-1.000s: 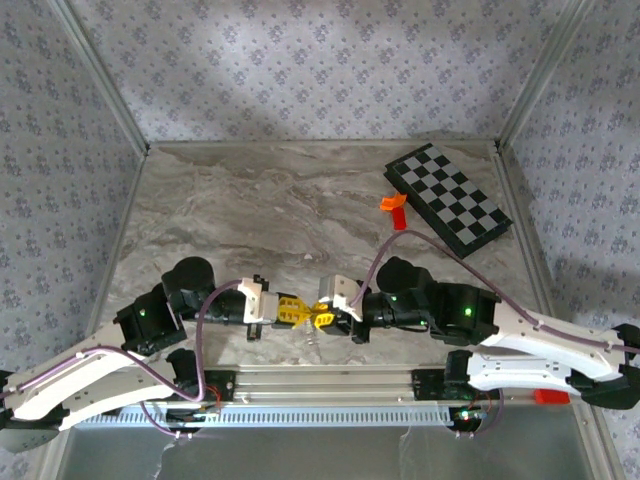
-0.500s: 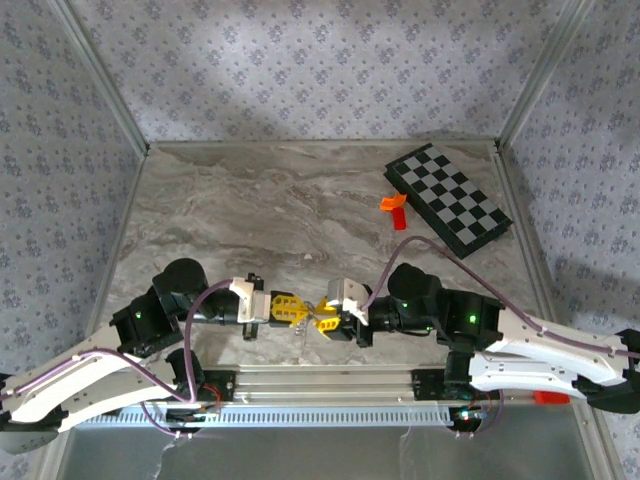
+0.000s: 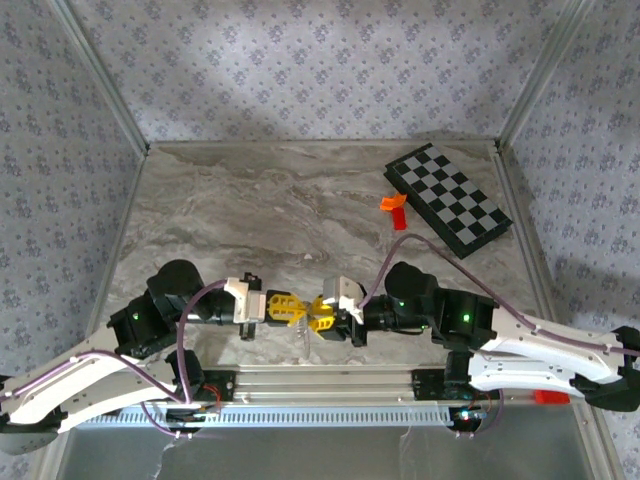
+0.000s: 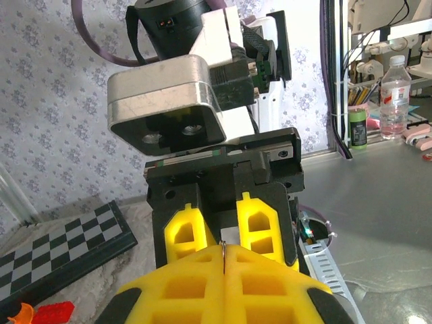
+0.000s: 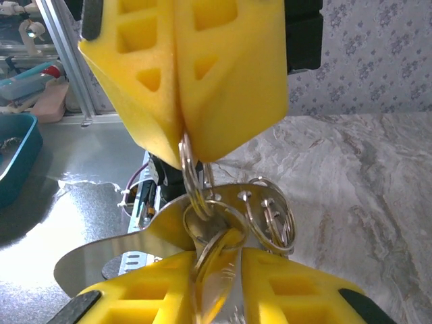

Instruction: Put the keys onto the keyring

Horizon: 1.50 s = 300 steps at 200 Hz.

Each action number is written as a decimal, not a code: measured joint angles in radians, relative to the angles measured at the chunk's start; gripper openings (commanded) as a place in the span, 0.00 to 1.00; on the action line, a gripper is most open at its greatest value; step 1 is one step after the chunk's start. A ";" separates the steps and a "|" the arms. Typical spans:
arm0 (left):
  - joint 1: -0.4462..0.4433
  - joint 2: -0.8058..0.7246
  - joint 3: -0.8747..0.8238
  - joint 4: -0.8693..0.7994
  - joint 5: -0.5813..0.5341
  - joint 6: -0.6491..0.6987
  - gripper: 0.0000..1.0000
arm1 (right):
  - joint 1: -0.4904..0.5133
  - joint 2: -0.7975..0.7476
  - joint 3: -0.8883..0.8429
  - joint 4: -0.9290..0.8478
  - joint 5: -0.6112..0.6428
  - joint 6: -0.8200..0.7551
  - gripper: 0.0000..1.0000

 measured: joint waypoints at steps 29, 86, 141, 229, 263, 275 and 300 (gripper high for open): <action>0.000 -0.013 -0.013 0.000 -0.001 0.000 0.00 | 0.000 0.003 -0.001 0.008 0.008 0.009 0.07; 0.000 -0.020 -0.021 -0.002 -0.022 0.000 0.00 | 0.002 0.006 -0.001 0.011 0.008 0.015 0.00; 0.000 -0.016 -0.025 -0.017 -0.037 0.003 0.00 | 0.013 0.006 0.000 -0.002 0.016 0.009 0.00; 0.000 -0.002 -0.026 -0.046 -0.053 0.009 0.00 | 0.014 -0.003 0.016 -0.040 0.061 -0.002 0.00; 0.000 -0.003 -0.026 -0.051 -0.068 0.009 0.00 | 0.015 -0.015 0.033 -0.068 0.081 -0.011 0.00; 0.000 -0.008 -0.026 -0.058 -0.072 0.009 0.00 | 0.015 -0.019 0.038 -0.076 0.088 -0.012 0.00; 0.000 -0.021 -0.027 -0.070 -0.075 0.008 0.00 | 0.015 -0.021 0.049 -0.095 0.102 -0.013 0.00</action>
